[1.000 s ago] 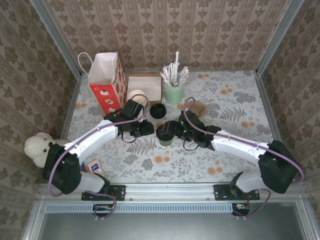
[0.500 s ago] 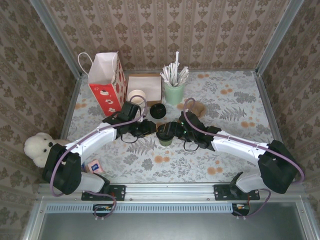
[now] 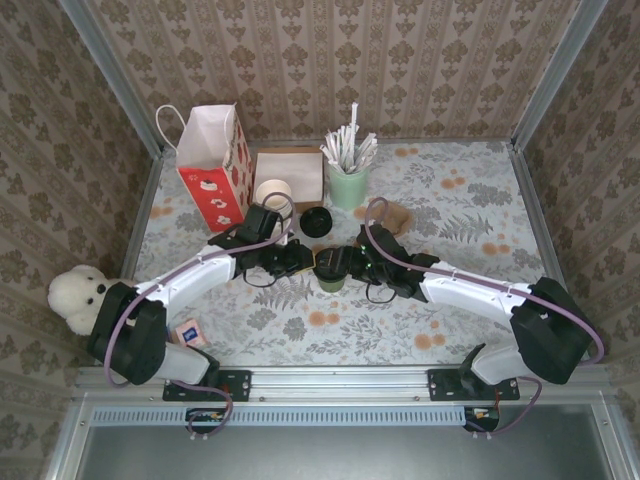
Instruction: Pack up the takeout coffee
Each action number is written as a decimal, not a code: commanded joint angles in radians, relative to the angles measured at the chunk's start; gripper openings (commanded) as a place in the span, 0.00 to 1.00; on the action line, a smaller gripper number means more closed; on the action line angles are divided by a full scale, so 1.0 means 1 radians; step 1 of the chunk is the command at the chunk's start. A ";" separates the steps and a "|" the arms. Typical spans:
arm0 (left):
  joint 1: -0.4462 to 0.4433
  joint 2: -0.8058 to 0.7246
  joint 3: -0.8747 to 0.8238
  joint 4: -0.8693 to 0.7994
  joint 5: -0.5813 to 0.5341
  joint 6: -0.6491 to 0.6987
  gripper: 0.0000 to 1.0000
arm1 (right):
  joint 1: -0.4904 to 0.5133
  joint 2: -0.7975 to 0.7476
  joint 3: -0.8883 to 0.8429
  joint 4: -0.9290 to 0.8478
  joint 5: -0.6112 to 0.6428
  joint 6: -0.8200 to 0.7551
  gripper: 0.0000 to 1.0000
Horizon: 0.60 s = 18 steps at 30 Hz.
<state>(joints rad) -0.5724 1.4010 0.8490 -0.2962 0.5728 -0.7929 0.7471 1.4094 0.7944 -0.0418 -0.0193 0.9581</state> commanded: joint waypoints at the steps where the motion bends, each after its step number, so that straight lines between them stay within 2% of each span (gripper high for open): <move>1: 0.003 0.038 -0.041 -0.043 0.005 0.019 0.15 | 0.008 0.031 -0.035 -0.056 -0.015 0.023 0.58; 6: 0.003 0.060 -0.064 -0.051 -0.001 0.027 0.08 | 0.005 0.034 -0.035 -0.076 -0.008 0.025 0.55; 18: 0.003 0.085 -0.057 -0.129 -0.028 0.100 0.05 | 0.003 0.030 -0.036 -0.089 0.011 0.040 0.54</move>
<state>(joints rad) -0.5556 1.4200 0.8398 -0.2722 0.6201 -0.7403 0.7467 1.4147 0.7918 -0.0299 -0.0299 0.9955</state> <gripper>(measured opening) 0.051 0.533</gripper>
